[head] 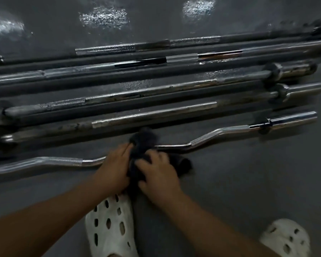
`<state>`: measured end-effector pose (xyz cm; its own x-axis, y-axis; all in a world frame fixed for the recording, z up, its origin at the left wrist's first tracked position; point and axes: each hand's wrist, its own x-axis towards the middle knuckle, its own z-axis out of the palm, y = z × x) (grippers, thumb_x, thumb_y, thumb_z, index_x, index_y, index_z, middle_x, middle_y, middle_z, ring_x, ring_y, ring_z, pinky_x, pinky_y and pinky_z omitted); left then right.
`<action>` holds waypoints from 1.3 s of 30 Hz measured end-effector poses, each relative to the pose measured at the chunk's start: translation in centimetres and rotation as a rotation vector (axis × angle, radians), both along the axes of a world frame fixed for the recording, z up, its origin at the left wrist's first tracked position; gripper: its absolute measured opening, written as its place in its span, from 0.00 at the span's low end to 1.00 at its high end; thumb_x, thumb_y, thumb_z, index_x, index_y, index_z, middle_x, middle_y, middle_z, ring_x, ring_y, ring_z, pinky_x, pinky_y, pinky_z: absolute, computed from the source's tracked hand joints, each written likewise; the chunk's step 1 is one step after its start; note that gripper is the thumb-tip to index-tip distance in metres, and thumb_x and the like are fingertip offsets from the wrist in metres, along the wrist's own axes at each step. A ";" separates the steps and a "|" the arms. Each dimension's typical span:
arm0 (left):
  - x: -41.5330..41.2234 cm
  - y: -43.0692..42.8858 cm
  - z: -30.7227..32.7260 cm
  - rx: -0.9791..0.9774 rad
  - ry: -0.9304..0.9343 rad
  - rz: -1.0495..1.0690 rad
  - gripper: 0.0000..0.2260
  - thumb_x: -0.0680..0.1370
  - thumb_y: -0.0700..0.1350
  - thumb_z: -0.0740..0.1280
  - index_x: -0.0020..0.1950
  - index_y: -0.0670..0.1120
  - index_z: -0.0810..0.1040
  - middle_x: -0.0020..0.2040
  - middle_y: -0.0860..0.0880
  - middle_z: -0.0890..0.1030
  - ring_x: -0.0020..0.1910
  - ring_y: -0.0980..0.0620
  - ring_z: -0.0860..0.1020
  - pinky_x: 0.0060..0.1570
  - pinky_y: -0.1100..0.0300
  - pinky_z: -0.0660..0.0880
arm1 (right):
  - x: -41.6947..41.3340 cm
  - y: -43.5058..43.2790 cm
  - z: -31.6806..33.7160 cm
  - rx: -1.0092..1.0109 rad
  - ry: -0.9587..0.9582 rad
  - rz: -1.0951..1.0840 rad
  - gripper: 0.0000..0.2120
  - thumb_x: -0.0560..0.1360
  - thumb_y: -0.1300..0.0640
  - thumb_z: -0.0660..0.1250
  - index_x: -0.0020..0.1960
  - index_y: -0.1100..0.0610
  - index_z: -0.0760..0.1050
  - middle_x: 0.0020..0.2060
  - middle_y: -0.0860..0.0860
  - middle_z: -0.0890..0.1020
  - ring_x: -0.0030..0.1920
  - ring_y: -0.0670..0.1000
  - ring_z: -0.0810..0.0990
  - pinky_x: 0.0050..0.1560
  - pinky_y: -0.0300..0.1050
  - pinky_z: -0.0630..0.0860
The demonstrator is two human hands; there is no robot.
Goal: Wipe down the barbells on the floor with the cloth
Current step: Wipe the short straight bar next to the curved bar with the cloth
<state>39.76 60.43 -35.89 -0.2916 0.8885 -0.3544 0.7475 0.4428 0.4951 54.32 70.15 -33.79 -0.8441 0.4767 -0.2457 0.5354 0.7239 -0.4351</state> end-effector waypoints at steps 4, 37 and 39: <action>-0.7 -1.2 -0.6 0.023 0.030 -0.002 0.35 0.65 0.39 0.62 0.74 0.39 0.66 0.68 0.37 0.73 0.65 0.39 0.72 0.68 0.57 0.61 | 4.1 7.0 -0.7 0.105 0.068 -0.227 0.27 0.62 0.58 0.75 0.60 0.47 0.77 0.64 0.54 0.73 0.60 0.61 0.74 0.57 0.51 0.78; -1.2 -0.4 -0.7 -0.003 -0.174 0.047 0.41 0.64 0.56 0.61 0.77 0.47 0.61 0.74 0.45 0.66 0.73 0.44 0.64 0.71 0.49 0.58 | 2.8 10.8 0.9 0.206 -0.028 -0.276 0.24 0.63 0.54 0.73 0.59 0.53 0.78 0.65 0.56 0.75 0.64 0.61 0.73 0.63 0.53 0.73; -0.9 -0.1 -0.7 -0.026 -0.173 0.040 0.42 0.64 0.54 0.63 0.78 0.49 0.58 0.76 0.48 0.63 0.74 0.47 0.61 0.73 0.50 0.56 | 3.0 9.5 0.2 0.248 -0.023 -0.544 0.25 0.64 0.51 0.70 0.59 0.57 0.76 0.65 0.59 0.75 0.64 0.63 0.72 0.64 0.57 0.71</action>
